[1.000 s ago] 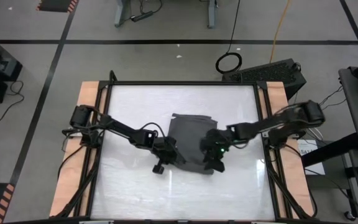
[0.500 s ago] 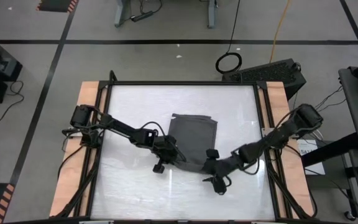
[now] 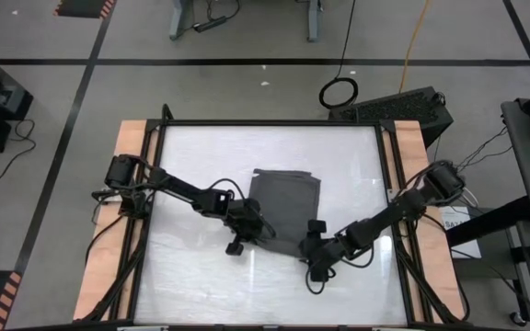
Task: Roll towel
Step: Roll the dark gray towel
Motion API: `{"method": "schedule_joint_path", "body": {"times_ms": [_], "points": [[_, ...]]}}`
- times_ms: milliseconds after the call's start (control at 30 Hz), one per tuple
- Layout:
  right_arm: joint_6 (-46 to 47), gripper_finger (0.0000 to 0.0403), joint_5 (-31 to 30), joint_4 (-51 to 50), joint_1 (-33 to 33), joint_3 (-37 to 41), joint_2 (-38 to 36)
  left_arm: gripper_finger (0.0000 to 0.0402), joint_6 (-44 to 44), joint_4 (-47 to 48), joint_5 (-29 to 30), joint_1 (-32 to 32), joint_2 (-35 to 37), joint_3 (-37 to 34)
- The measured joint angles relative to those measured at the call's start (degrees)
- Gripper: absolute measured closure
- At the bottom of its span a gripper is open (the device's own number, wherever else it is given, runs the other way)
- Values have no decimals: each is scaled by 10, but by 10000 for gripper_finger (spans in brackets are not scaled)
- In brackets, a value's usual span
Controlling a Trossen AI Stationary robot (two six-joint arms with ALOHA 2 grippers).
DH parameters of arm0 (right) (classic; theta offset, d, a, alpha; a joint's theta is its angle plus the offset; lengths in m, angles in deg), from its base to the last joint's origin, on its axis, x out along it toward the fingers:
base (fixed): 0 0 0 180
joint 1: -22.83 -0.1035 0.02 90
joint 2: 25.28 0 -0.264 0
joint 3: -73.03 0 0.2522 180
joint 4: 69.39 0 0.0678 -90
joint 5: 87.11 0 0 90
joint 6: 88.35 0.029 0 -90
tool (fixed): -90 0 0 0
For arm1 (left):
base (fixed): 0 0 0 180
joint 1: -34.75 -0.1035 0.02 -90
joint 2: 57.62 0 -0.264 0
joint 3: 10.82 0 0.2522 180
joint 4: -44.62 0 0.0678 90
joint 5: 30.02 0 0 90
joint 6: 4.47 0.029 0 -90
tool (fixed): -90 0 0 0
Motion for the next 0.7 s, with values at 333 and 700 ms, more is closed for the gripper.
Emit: {"method": "schedule_joint_path", "body": {"times_ms": [333,700], "points": [[71,193,-12,-19,-7,-4,27,389,-30,-20,-54,-26,-1,-2],[132,387,119,-32,6,-2,0,389,-89,-25,-136,-40,18,1]]}}
